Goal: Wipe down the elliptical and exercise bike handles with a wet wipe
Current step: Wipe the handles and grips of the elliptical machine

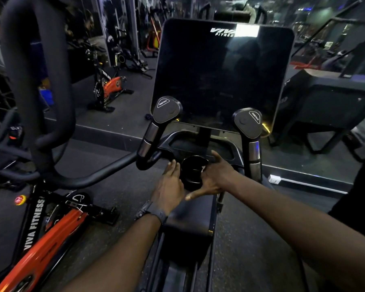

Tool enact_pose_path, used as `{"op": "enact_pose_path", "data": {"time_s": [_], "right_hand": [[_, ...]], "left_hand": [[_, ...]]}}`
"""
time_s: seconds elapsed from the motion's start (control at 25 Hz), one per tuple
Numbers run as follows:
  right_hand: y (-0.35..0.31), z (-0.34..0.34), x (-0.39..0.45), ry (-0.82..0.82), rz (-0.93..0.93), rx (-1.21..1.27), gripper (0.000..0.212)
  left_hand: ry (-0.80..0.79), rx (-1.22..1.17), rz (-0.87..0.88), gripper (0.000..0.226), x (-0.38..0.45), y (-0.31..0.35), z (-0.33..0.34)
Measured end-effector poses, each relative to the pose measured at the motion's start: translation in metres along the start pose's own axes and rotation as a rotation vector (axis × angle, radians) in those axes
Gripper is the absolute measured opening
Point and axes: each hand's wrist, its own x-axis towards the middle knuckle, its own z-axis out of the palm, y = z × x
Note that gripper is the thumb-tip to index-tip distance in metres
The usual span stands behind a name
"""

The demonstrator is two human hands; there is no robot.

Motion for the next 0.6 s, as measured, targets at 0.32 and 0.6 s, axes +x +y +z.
{"op": "enact_pose_path", "data": {"time_s": [0.32, 0.6], "right_hand": [[-0.018, -0.033, 0.007, -0.117, 0.017, 1.055, 0.098], [-0.014, -0.027, 0.066, 0.373, 0.26, 3.218, 0.14]], "left_hand": [[-0.119, 0.061, 0.096, 0.078, -0.003, -0.021, -0.017], [-0.088, 0.064, 0.14, 0.074, 0.005, -0.016, -0.022]]}}
